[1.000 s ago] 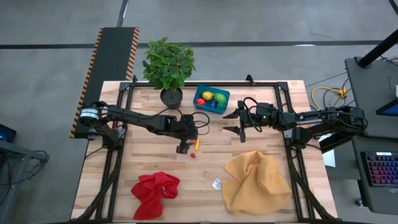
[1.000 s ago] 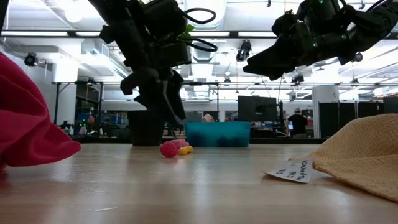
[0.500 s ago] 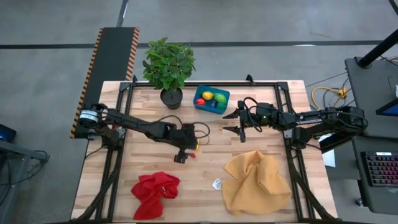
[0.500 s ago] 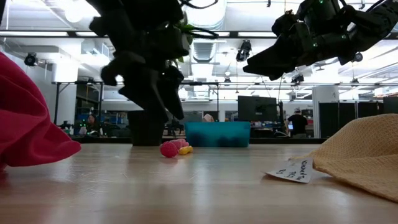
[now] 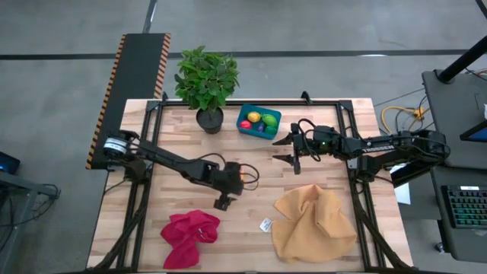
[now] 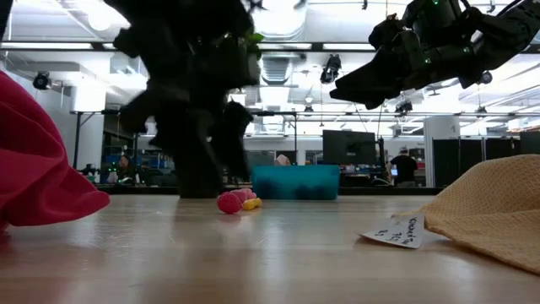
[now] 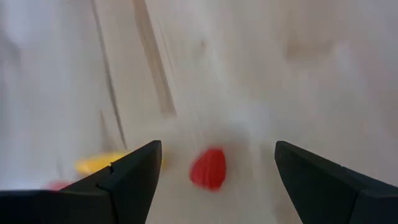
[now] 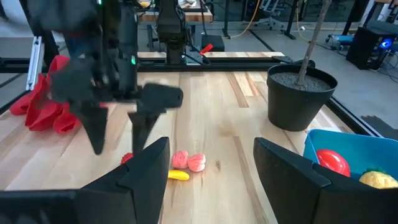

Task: Pick and placing Produce into tupperware
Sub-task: Put the red raspberry into the blue bin

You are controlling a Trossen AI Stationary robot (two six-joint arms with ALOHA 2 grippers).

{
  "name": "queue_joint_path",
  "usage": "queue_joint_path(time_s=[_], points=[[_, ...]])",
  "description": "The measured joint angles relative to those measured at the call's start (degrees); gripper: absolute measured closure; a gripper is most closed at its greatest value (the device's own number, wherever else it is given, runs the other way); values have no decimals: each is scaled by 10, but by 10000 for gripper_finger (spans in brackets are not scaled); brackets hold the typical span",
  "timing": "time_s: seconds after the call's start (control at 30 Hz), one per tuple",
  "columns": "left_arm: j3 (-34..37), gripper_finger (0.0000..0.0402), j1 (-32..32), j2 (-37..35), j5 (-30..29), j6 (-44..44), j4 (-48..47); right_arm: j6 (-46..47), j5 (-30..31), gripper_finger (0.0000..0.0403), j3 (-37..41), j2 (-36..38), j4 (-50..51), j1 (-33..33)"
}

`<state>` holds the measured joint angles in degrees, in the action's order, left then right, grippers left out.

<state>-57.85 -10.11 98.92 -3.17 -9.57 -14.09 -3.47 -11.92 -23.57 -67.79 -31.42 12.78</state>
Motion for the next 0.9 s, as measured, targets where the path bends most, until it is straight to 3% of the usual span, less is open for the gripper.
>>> queue_joint_path(time_s=[0.9], points=[[-2, 104, 0, 44, -3, 18, 4, -6, 0, 177, 0, 0, 9, 0]])
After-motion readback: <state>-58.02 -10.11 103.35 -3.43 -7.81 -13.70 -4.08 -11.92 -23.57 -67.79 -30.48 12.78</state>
